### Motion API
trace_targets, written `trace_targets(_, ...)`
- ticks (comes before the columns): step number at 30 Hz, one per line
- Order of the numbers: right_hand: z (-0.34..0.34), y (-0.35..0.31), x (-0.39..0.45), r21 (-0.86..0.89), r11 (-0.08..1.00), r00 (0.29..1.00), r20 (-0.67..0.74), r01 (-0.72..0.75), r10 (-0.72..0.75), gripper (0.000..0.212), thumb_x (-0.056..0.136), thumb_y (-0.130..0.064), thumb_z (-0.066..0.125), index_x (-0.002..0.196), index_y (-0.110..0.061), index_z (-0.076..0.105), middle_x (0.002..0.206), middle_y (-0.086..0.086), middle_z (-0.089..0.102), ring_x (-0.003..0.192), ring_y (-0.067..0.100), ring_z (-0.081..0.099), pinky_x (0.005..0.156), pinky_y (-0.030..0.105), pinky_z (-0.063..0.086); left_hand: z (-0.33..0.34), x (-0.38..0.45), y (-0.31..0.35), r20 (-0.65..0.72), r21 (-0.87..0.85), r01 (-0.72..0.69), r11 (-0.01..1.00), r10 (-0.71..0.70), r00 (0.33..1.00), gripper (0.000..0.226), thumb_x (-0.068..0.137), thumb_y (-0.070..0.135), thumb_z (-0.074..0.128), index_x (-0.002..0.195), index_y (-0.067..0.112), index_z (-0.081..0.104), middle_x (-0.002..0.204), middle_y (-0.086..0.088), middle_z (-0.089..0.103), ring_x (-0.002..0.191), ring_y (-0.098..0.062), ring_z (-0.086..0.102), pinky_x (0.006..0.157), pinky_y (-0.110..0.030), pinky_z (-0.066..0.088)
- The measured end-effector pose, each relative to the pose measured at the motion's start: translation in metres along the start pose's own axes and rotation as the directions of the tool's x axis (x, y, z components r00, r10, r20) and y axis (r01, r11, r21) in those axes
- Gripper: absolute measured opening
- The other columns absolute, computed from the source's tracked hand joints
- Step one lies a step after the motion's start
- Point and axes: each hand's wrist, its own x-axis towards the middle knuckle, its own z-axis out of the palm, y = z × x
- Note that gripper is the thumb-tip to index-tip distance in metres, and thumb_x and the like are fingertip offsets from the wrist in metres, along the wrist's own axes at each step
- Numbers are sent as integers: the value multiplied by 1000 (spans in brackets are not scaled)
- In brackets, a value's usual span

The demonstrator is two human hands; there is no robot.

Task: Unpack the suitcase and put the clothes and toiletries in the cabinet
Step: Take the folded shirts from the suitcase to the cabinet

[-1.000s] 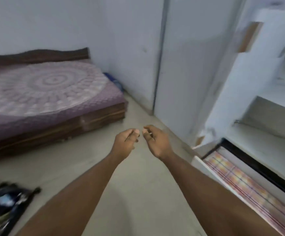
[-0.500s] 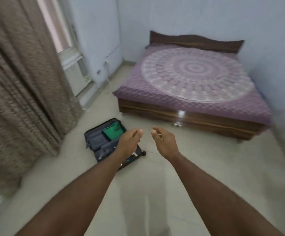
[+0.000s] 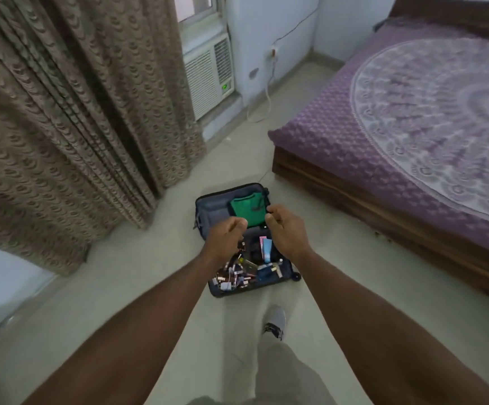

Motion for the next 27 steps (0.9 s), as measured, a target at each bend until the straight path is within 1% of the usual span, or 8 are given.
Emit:
trace_targets(3,11,15,79,-5,1000,996,83,-26,27,34,107,-27,54,136,-12,63,120,11,72,108,26,66,83,23,43,3,74,1,-41,-27,66,997,-67,997,29,105,40,56,116,17,70,110,-8,71,105,-28,69,83,-44,59)
trace_targets(5,25,28,128,-3,999,992,121,-42,42,34,107,-26,55,137,-11,63,119,11,72,107,25,67,82,21,40,3,122,-3,-57,-53,103,993,-106,993,27,105,37,55,117,16,69,110,-7,71,105,-27,69,78,-42,59)
trace_targets(10,80,75,236,-2,994,978,178,-110,109,35,106,-27,55,137,-12,63,123,10,72,107,23,67,85,26,46,-2,238,-46,-44,-51,192,980,-194,980,17,104,36,58,108,25,70,109,-1,73,104,-20,70,92,-50,60)
trace_targets(15,171,147,338,-41,983,960,212,-178,183,35,106,-23,55,138,-10,62,127,10,71,113,26,67,88,23,45,-3,364,-139,-1,-14,243,970,-243,970,24,102,42,58,111,24,72,108,4,74,107,-17,70,100,-50,55)
trace_targets(18,226,193,386,-72,969,945,211,-238,248,35,105,-23,56,137,-10,63,127,11,71,113,26,67,91,28,49,-3,432,-202,38,-21,309,951,-308,951,32,94,50,59,111,25,71,104,7,73,106,-17,68,102,-52,54)
trace_targets(22,293,259,437,-132,948,925,215,-291,314,35,104,-25,56,136,-11,64,119,12,74,107,27,69,94,40,56,2,514,-282,41,-60,386,921,-384,922,13,99,36,63,100,26,71,96,8,71,99,-18,68,100,-52,55)
trace_targets(25,336,317,469,-152,931,911,203,-333,359,35,103,-23,58,134,-9,64,118,14,74,105,29,70,93,42,57,15,569,-335,33,-54,429,902,-428,903,8,100,30,65,97,26,70,97,6,72,99,-18,67,99,-45,56)
trace_targets(27,363,357,489,-163,918,896,210,-362,390,35,103,-22,59,135,-8,64,119,15,73,105,29,70,92,42,58,26,605,-374,19,-21,460,887,-460,888,16,100,34,64,107,21,71,108,1,73,101,-18,67,93,-38,56)
